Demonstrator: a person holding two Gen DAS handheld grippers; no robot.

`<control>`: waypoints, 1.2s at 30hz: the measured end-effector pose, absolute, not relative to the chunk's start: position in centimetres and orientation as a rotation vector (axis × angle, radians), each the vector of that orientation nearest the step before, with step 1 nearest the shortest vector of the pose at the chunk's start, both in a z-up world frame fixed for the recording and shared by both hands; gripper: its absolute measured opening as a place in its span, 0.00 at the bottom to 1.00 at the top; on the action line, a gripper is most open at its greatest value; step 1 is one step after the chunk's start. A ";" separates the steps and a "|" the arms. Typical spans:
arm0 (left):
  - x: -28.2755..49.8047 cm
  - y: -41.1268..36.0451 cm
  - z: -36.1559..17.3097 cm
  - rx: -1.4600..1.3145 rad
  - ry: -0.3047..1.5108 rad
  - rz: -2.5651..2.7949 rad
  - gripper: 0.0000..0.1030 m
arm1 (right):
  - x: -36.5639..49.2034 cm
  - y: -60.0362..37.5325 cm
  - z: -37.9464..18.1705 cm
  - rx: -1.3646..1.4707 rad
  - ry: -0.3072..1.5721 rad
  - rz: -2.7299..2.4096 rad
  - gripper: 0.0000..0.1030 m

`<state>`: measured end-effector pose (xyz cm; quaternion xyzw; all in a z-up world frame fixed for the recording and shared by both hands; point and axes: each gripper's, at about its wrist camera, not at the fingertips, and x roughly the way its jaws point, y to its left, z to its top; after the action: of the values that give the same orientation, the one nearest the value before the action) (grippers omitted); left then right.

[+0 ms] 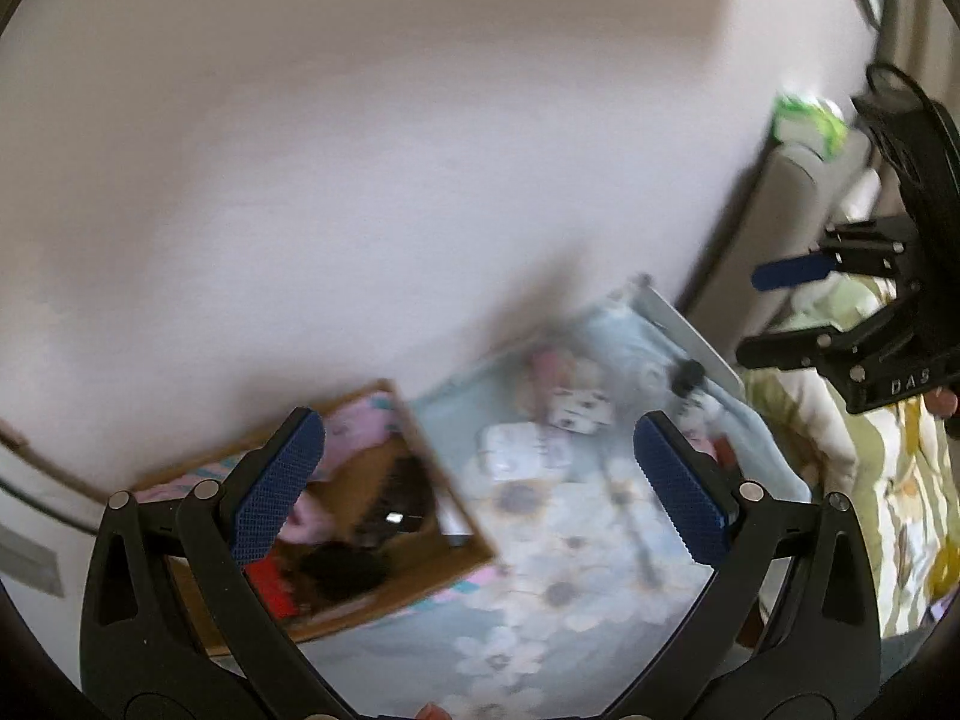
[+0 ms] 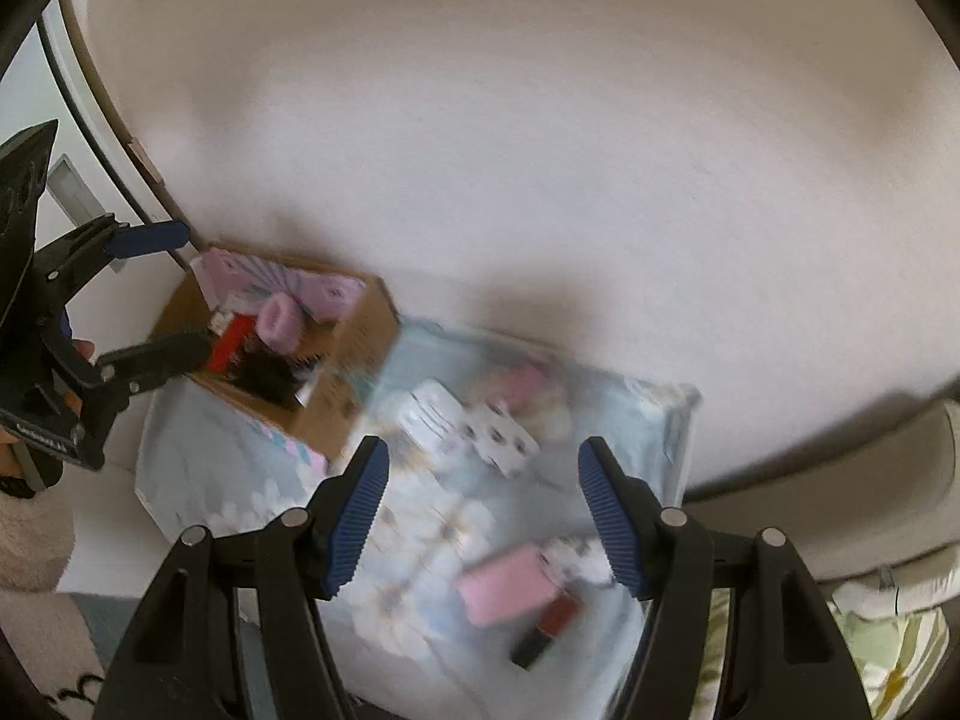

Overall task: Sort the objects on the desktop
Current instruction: 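Move both tools back toward the remaining items on the sheet, then grasp the pink fluffy item with the left tool while the right tool grasps the black round item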

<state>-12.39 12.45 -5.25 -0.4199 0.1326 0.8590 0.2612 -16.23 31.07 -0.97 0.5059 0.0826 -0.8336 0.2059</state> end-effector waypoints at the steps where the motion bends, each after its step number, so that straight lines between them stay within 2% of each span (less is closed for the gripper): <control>1: -12.0 13.2 -5.6 -1.145 0.367 2.307 1.00 | -15.9 32.0 -1.4 1.419 0.230 -2.324 0.60; 13: -6.6 22.0 -15.5 -1.281 0.331 2.138 1.00 | -17.2 39.4 -7.7 1.505 0.253 -2.240 0.60; 24: -4.9 27.0 -24.8 -1.375 0.328 2.129 1.00 | -20.0 40.3 -16.9 1.474 0.563 -2.016 0.59; 27: -5.1 27.4 -26.5 -1.395 0.327 2.144 1.00 | -20.7 40.2 -18.4 1.459 0.606 -1.955 0.55; 33: -5.4 27.9 -28.3 -1.409 0.324 2.167 1.00 | -21.4 39.7 -18.5 1.383 0.660 -1.919 0.52; 36: -5.2 28.2 -28.9 -1.403 0.339 2.175 1.00 | -21.0 39.1 -19.2 1.370 0.728 -1.867 0.45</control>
<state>-5.24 28.16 -28.92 -0.5185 0.1255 0.8040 0.2626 -20.99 39.10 -19.24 0.5289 0.2811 -0.7205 0.3494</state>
